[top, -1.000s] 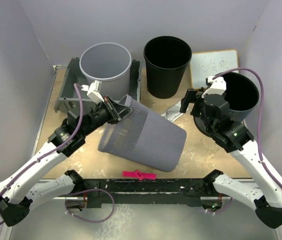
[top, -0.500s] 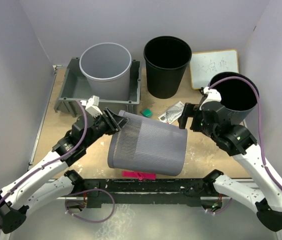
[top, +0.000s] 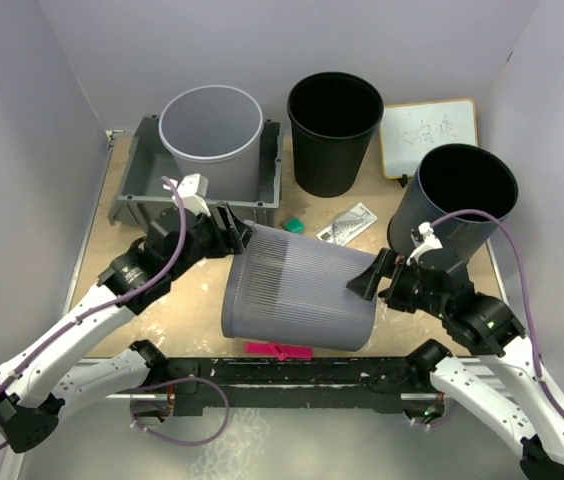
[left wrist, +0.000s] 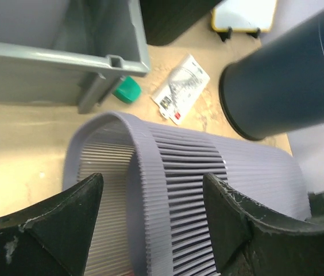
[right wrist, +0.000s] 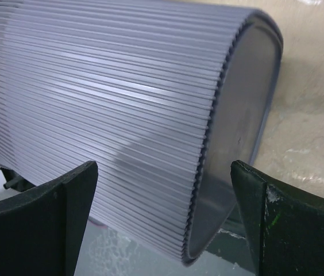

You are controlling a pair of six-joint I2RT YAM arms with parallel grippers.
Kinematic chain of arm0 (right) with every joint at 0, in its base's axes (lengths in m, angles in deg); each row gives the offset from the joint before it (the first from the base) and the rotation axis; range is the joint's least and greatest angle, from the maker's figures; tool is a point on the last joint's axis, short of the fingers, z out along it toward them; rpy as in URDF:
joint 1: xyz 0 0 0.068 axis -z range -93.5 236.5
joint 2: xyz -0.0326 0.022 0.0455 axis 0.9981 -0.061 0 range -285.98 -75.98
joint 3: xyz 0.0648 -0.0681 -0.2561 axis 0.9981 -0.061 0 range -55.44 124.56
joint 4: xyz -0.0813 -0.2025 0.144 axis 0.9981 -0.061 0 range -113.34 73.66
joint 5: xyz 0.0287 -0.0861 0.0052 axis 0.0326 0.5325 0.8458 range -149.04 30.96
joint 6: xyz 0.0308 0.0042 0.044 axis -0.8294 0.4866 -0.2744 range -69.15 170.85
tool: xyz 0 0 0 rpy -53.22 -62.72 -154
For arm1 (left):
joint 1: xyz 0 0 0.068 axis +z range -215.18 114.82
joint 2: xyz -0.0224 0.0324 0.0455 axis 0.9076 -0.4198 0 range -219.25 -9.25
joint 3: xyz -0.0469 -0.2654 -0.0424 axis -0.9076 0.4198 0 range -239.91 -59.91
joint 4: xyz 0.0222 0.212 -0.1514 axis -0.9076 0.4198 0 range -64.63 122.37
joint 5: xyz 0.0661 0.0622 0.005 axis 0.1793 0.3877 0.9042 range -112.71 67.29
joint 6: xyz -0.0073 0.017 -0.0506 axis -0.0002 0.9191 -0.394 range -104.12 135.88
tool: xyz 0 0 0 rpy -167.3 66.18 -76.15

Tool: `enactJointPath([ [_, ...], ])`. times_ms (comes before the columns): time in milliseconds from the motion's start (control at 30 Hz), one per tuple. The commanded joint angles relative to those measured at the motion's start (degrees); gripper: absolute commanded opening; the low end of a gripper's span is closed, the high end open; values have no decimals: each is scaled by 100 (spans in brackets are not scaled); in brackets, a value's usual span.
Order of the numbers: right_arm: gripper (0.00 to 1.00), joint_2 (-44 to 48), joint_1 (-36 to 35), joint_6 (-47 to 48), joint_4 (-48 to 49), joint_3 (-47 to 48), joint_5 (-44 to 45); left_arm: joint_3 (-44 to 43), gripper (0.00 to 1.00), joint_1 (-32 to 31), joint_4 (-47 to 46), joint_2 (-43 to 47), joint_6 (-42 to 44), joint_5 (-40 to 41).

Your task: Turn the large container upside down

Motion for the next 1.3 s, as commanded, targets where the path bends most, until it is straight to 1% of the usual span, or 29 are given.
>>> enactJointPath([
  [0, 100, 178, 16, -612, 565, -328, -619, -605, 68, 6, 668, 224, 9, 1069],
  [100, 100, 186, 16, -690, 641, -355, -605, -916, 68, 9, 1172, 297, 236, 942],
  [200, 100, 146, 16, -767, 816, -366, -670, -1172, 68, 8, 1898, 276, 362, 440],
  [333, 100, 46, 14, -789, 976, -376, -768, -773, 65, 7, 1864, 595, -5, -28],
  [433, 100, 16, 16, -782, 1028, -346, -828, -377, 58, 3, 1836, 631, -151, -239],
  [533, 100, 70, 16, -719, 1081, -257, -850, -127, 46, 9, 1959, 484, -210, -125],
  [567, 100, 139, 16, -611, 1254, -201, -957, 36, 38, 6, 1855, 462, -219, -78],
  [733, 100, 218, 16, -335, 2101, -118, -1603, 233, 30, 2, 1490, 420, -205, -25],
  [833, 100, 192, 16, -207, 2520, 29, -1907, 319, 28, 3, 1353, 309, -189, -63],
  [1033, 100, -71, 16, 126, 2903, 545, -2317, 567, 27, 2, 985, 256, -211, -106],
  [1167, 100, -291, 12, 99, 3421, 672, -2515, 674, 27, 10, 817, 171, -223, -154],
  [1267, 100, -396, 14, 97, 3574, 812, -2578, 752, 26, 7, 658, 117, -260, -216],
])
